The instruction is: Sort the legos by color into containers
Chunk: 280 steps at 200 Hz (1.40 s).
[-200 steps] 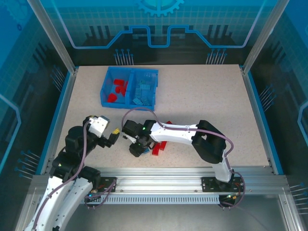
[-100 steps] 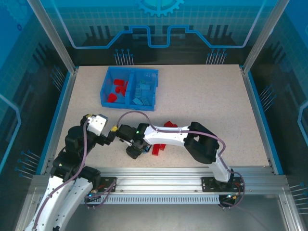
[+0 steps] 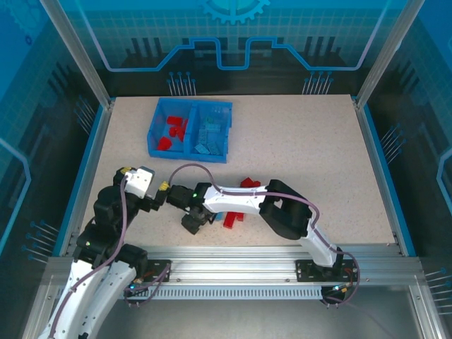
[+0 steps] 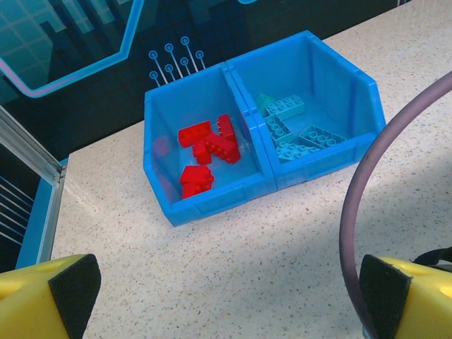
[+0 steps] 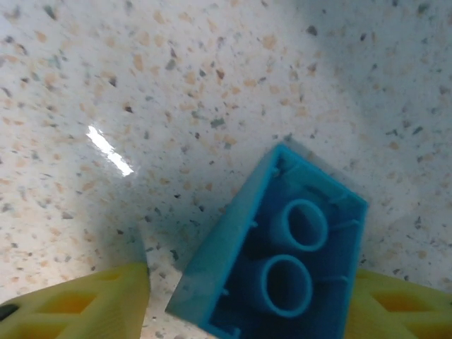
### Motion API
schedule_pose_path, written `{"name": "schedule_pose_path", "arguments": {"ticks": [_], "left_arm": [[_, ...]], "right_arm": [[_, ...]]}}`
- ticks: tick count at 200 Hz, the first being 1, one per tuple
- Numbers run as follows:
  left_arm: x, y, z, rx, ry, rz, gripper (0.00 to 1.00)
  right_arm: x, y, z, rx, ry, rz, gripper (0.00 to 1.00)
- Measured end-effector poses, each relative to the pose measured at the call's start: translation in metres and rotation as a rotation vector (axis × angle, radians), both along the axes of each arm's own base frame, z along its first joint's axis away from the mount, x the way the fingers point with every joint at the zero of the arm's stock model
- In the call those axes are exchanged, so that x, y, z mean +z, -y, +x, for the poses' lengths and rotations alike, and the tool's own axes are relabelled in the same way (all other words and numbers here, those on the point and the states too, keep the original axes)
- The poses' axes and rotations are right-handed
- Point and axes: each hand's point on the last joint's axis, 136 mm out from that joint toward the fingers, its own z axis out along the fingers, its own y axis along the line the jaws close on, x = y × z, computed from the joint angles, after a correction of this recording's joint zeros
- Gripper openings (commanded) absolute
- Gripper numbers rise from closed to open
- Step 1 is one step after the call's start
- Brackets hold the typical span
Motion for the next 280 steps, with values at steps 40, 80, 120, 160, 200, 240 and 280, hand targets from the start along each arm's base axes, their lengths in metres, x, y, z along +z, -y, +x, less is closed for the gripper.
{"name": "schedule_pose_path", "arguments": {"ticks": [40,80,120,160,200,240,280], "left_arm": [[0.003,-0.006,0.001,0.032,0.014,0.007,0.99],[0.005,-0.004,0.001,0.019,0.023,0.001,0.99],[-0.003,0.016,-0.006,-0.092,0.013,-0.032,0.99],[-0.003,0.029,-0.011,-0.167,0.013,-0.055,0.99],[-0.003,0.029,-0.011,-0.171,0.012,-0.056,0.99],[-0.006,0.029,-0.011,-0.171,0.01,-0.055,0.99],[-0.006,0.029,-0.012,-0.172,0.02,-0.057,0.99]], "right_arm": [[-0.001,-0.005,0.002,-0.016,-0.008,0.0,0.37],[0.002,-0.004,0.004,-0.032,-0.004,0.016,0.27],[0.046,0.017,0.029,-0.1,0.034,0.133,0.26],[0.152,0.028,0.112,-0.216,0.214,0.383,0.26],[0.195,0.032,0.207,-0.292,0.42,0.419,0.26],[0.158,0.024,0.279,-0.337,0.488,0.335,0.28],[0.115,0.027,0.318,-0.365,0.504,0.231,0.39]]}}
